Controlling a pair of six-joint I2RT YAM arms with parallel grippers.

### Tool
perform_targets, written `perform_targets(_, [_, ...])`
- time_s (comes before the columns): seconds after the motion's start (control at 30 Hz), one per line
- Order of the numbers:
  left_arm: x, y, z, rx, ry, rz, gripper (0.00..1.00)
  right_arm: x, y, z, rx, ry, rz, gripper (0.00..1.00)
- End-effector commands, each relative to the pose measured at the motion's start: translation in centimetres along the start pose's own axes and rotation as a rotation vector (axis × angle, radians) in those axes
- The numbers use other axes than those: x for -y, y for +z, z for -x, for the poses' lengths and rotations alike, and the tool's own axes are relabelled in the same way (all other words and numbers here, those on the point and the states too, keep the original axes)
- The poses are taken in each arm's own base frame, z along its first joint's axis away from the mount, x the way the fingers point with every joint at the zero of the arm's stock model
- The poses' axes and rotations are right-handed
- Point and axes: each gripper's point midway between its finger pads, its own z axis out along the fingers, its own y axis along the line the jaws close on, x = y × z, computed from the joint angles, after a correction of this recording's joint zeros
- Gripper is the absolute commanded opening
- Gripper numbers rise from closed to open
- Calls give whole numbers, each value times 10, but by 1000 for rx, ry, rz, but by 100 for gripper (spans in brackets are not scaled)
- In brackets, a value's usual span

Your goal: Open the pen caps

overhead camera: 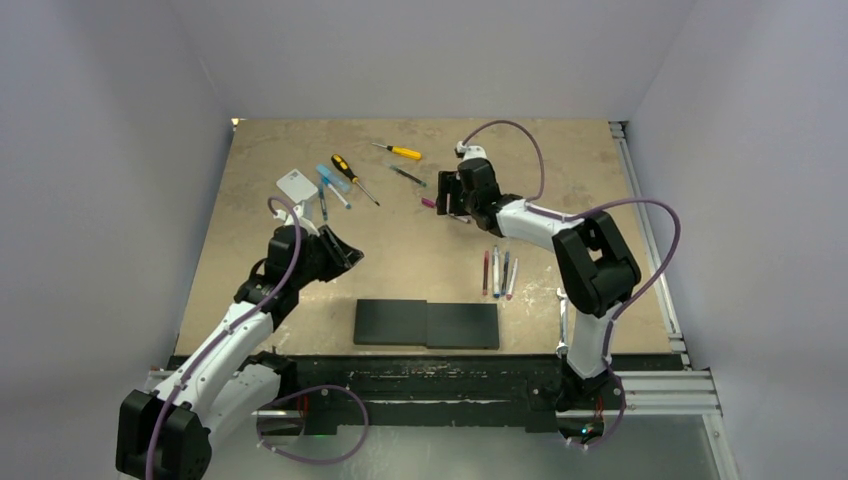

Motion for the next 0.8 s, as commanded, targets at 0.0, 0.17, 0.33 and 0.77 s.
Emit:
perform_targets(0.0, [11,-1,3,16,3,-45,34,10,20,3,-18,-153,-50,72])
perform_targets(0.17, [10,-2,1,11,11,-39,34,14,33,-11,-47,-293,-78,68])
perform_targets(0.33, [10,0,0,4,19,-37,34,20,40,-22,-81,-321,-99,58])
perform_targets(0.77, [18,-1,10,24,39,-42,34,11,34,-48,-120,-408,-145,0])
